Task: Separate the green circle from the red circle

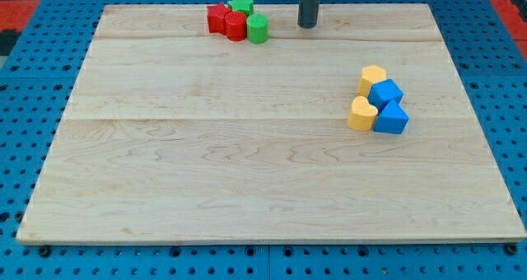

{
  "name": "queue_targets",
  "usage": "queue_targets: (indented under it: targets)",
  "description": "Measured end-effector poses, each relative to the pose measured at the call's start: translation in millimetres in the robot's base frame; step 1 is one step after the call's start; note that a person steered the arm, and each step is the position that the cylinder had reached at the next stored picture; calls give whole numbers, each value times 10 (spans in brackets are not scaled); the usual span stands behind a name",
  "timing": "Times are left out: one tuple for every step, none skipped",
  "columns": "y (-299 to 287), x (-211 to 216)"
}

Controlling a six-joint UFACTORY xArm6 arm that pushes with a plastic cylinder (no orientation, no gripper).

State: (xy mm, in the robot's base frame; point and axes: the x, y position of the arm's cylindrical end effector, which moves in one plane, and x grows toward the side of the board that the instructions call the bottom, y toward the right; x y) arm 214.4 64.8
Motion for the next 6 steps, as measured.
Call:
queue_targets:
  targets:
    - [-555, -201]
    - [-1078, -76]
    - [-975, 200]
    - [-40, 213]
    - [389, 346]
    - [146, 269]
